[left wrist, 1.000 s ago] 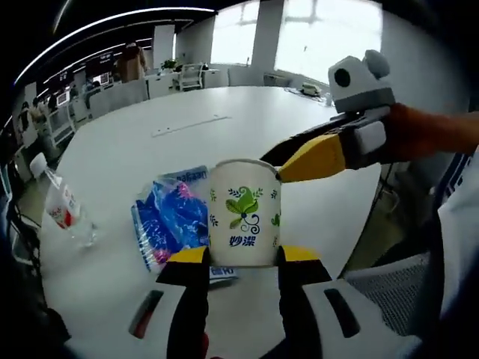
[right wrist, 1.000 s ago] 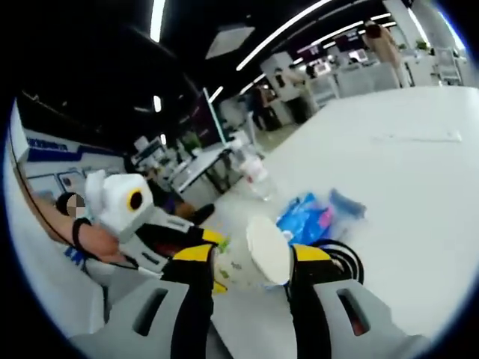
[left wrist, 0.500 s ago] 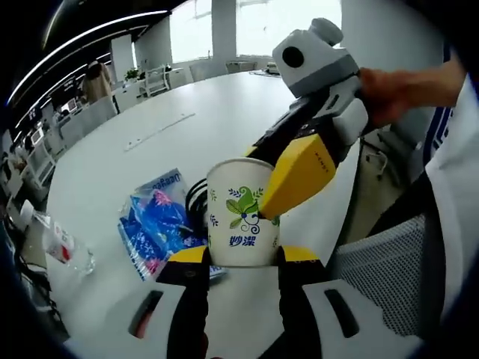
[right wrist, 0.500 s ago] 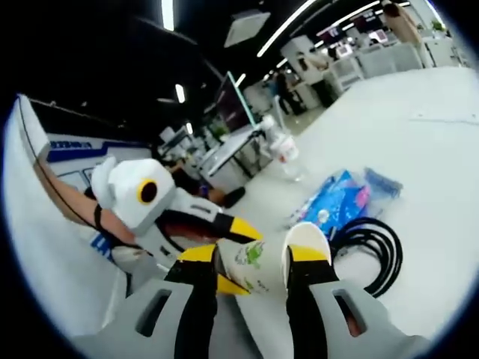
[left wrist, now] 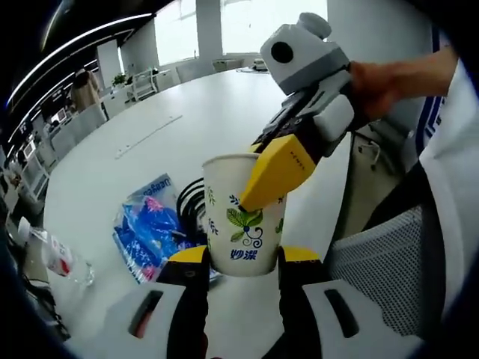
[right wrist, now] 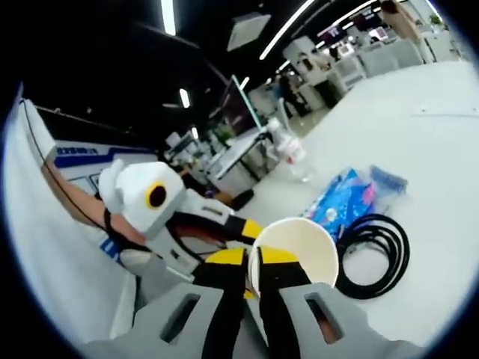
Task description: Arrange the tabletop items into an orderly group along one side of the table until the central work area is clear of visible clutter.
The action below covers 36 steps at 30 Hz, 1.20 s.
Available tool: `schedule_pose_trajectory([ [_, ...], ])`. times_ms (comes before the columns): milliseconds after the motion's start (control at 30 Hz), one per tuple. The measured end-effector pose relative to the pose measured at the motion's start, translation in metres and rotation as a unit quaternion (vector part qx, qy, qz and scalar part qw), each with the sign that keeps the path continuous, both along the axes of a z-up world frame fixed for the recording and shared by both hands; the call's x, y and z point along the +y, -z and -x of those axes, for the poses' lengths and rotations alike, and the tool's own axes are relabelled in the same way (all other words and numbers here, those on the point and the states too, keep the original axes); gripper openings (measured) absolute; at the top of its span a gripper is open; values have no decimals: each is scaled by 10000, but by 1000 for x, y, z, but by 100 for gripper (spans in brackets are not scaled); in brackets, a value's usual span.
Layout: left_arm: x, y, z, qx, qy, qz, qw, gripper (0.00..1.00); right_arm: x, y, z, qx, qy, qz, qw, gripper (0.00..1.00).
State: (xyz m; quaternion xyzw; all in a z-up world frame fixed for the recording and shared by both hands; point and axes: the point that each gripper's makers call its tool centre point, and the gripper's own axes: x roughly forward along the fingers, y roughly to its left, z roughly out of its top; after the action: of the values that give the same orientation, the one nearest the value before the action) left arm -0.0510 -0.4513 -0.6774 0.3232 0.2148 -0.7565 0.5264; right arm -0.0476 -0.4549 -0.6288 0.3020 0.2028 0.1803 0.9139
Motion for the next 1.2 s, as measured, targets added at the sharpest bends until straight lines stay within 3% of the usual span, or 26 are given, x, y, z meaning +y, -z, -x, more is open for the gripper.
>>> schedule_pose_trajectory([
  [267,-2,0,-2,2,-18,3,10000,35,-1,-2,-1,18,182,113,9998,0],
  [600,-5,-1,-11,185,-454,80,9988,36,-9,-4,-5,-81,644,117,9978,0],
  [667,-5,-2,-12,200,-506,95,9985,34,-10,-5,-5,-95,694,107,9975,0],
  [733,-5,-1,-15,205,-572,96,9981,26,-16,-7,-6,-136,799,110,9967,0],
  [800,-5,-1,-16,254,-660,111,9974,27,-18,-9,-6,-158,839,70,9963,0],
  [1067,1,-2,-32,466,-1215,181,9913,27,-26,-10,-4,-170,964,117,9951,0],
  [1200,9,-3,-46,551,-1638,235,9847,28,-28,-7,-1,-111,997,120,9949,0],
])
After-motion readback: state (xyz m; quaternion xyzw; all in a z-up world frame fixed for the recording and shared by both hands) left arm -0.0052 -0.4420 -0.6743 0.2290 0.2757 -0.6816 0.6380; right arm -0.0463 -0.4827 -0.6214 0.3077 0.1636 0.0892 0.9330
